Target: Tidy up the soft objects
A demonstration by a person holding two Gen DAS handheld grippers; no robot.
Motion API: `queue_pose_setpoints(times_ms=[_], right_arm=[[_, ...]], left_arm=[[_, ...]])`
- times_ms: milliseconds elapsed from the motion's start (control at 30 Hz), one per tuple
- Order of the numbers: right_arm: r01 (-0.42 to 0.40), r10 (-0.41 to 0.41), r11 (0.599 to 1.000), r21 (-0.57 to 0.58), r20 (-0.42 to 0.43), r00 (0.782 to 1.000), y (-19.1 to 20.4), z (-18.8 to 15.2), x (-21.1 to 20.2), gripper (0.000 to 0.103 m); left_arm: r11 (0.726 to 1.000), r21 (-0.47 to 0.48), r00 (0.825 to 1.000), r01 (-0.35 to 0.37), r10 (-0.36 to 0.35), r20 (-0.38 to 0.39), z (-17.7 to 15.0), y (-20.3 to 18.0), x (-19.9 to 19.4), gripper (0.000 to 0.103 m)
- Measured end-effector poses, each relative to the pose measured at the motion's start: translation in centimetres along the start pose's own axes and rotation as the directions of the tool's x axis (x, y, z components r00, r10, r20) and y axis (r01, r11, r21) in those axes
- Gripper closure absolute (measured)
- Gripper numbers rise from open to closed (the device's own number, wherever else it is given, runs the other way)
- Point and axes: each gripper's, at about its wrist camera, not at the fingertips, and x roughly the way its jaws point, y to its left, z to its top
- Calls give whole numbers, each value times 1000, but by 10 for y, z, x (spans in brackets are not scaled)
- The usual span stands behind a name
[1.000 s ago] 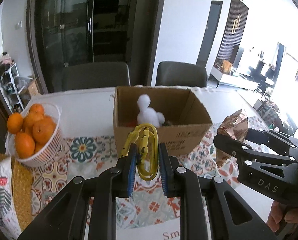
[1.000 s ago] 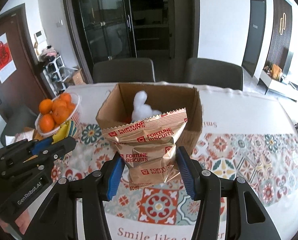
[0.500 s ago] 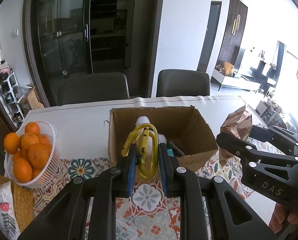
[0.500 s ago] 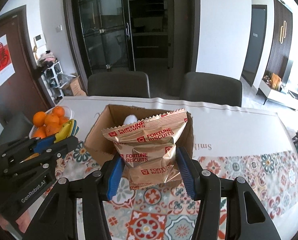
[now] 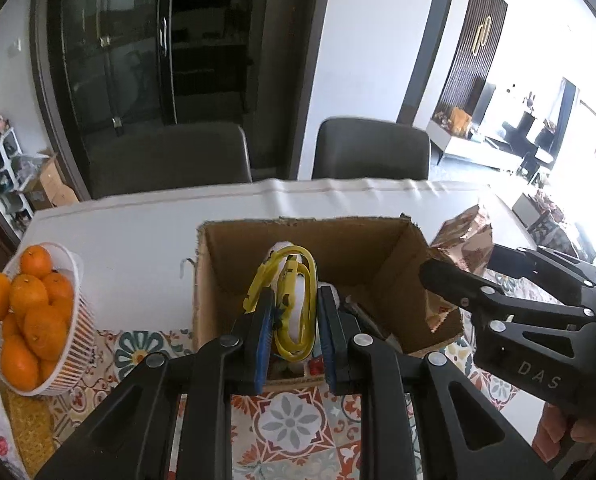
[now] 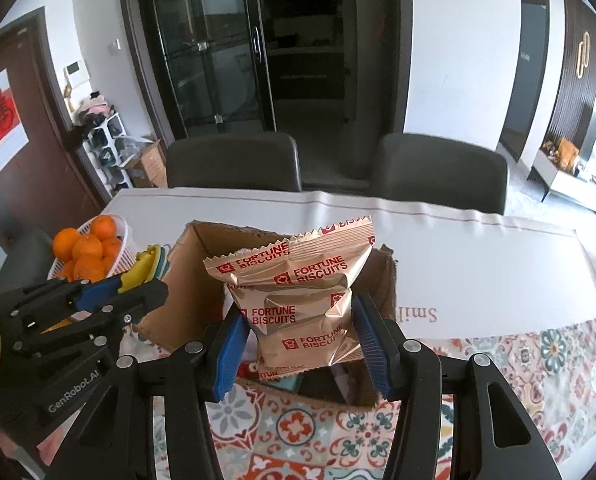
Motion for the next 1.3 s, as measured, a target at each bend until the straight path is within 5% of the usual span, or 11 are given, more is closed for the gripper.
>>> queue_pose_setpoints(times_ms=[167, 233, 467, 933, 1300], right_arm=[[-40, 42, 999, 31, -63, 997, -12, 3, 30, 45], [-35, 39, 998, 53, -82, 996, -18, 2, 39, 36], [40, -38, 999, 37, -71, 997, -17, -13, 33, 36], [94, -101, 993, 67, 114, 988, -5, -61, -76, 17], [99, -106, 994, 45, 199, 974, 21, -114, -145, 13]], left_arm=[[1000, -12, 999, -8, 7, -54, 5, 3, 24, 69], [1000, -9, 997, -26, 25, -67, 5, 4, 30, 64], [991, -10, 989, -131, 130, -64, -6, 4, 28, 52], [952, -67, 944, -298, 304, 127, -58, -16, -83, 12], [939, -103, 923, -329, 343, 176, -117, -28, -154, 1]])
